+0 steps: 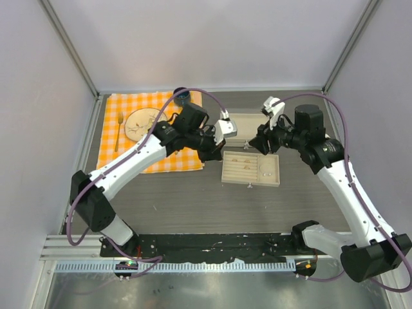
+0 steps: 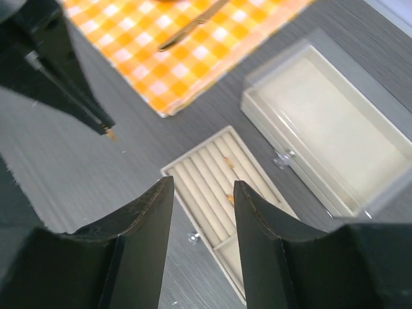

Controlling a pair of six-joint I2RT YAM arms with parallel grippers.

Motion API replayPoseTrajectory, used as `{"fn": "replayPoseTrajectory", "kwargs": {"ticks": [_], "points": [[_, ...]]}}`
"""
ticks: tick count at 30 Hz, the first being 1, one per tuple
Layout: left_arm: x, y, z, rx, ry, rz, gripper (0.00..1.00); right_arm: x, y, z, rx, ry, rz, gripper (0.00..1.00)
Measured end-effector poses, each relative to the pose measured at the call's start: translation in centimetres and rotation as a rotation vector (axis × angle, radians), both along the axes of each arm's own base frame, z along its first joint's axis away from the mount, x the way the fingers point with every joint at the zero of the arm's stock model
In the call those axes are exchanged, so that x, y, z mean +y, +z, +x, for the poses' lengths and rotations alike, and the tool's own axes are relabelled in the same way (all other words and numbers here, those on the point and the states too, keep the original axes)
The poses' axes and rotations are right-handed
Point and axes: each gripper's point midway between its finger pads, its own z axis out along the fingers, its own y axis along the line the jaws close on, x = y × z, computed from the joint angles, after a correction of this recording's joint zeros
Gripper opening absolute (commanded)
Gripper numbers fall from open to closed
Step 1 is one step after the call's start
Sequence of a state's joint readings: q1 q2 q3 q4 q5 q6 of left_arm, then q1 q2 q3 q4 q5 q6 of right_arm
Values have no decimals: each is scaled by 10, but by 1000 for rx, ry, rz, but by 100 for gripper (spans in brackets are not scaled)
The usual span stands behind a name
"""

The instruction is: Organize the mixed jewelry

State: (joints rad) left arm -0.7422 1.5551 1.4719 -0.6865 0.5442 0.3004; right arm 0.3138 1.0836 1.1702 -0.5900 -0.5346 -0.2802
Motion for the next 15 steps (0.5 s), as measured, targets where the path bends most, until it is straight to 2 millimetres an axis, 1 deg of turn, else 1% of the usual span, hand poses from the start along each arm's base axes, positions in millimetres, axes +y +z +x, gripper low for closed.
{"fn": "replayPoseTrajectory", "kwargs": {"ticks": [3,6,7,10,12,15], "points": [[-10,-14,5,-42,-35,47,0,-20,-6,13,14,-98,3,48],[-24,-29,13,-85,-77,98,0,-37,-15,20,39,-172,4,48],[-33,-37,20,-120,-101,127,0,-43,-21,22,54,-200,4,48],[-39,-58,27,-133,-136,188,0,-49,-28,23,67,-232,5,47],[-46,-70,36,-149,-154,219,0,-53,-35,22,83,-249,1,47],[-51,-97,44,-158,-181,275,0,-60,-42,23,97,-278,-6,47]]}}
